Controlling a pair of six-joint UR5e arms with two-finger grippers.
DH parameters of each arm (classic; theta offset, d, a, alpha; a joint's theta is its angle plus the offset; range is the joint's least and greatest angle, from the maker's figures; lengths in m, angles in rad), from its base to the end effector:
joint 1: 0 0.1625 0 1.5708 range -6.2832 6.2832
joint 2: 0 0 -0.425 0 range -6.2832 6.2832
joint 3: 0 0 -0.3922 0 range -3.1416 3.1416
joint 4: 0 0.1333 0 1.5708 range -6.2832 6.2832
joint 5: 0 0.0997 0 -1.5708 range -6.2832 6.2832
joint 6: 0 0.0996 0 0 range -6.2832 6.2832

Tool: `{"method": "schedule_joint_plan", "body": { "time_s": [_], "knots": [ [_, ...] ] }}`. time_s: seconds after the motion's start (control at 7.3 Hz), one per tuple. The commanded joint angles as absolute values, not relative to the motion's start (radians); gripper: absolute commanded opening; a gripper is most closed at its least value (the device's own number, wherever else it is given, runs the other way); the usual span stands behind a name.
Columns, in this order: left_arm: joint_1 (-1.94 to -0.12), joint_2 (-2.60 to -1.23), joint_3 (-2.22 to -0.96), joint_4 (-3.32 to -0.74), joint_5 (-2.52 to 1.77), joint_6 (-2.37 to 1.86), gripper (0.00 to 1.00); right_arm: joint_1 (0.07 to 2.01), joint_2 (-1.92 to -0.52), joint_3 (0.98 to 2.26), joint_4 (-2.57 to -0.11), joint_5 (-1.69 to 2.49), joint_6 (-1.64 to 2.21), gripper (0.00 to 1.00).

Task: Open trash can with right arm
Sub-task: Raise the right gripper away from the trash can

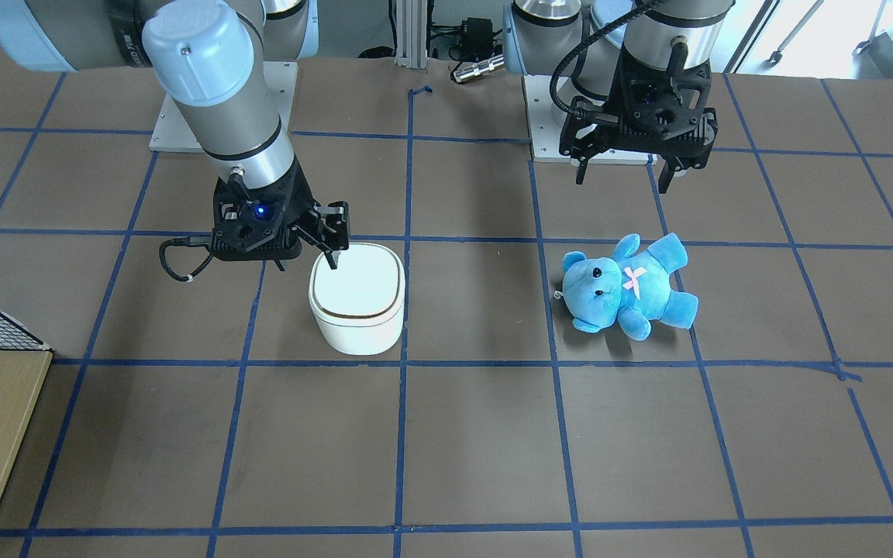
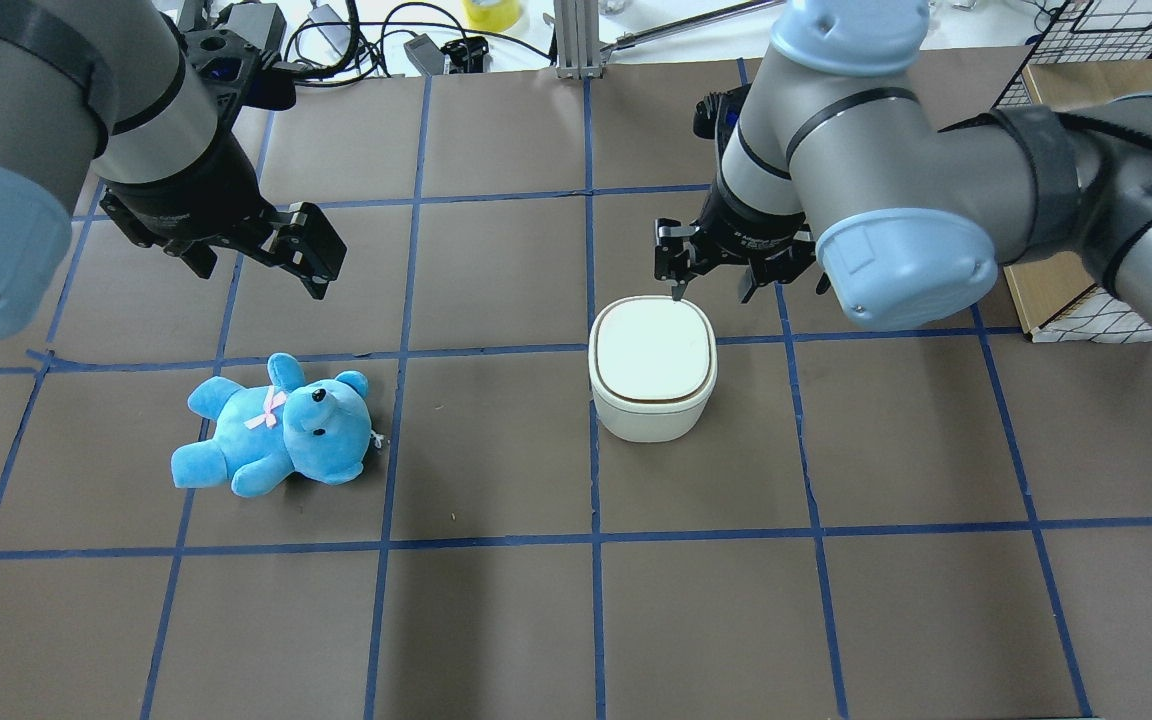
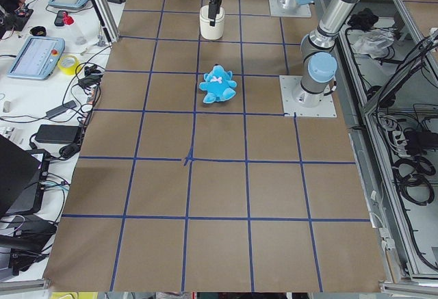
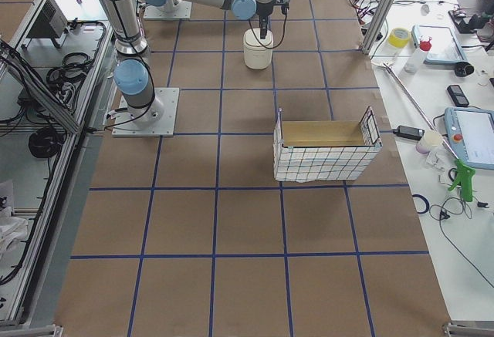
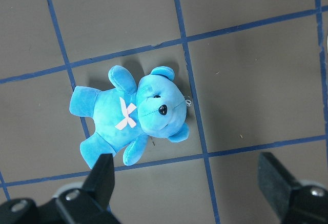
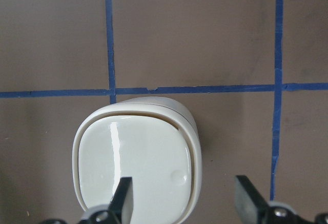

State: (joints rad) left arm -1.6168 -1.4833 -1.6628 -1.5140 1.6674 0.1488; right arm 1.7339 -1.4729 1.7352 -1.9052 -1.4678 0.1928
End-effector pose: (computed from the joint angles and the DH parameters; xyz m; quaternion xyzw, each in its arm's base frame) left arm -0.1447 -0.4536 0.4903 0.0958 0.9939 -0.0236 0.0495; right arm 0.2272 -0.4966 0.3921 0.0130 0.9979 -0.0263 0.0570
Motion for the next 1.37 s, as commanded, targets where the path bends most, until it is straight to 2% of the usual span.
{"method": "schedule_joint_plan", "body": {
  "time_s": [0.0, 0.68, 1.23],
  "knots": [
    [-1.617, -1.483, -1.663, -1.514, 1.667, 0.149, 1.00, 1.720, -1.505, 1.700, -1.846, -1.561, 0.184, 0.98],
    [-1.617, -1.483, -1.663, -1.514, 1.667, 0.149, 1.00, 1.618, -1.611, 1.658, -1.627, -1.563, 0.104, 1.00],
    [-1.617, -1.483, -1.663, -1.514, 1.667, 0.149, 1.00, 1.615, -1.615, 1.652, -1.585, -1.566, 0.118, 1.00]
  ]
}}
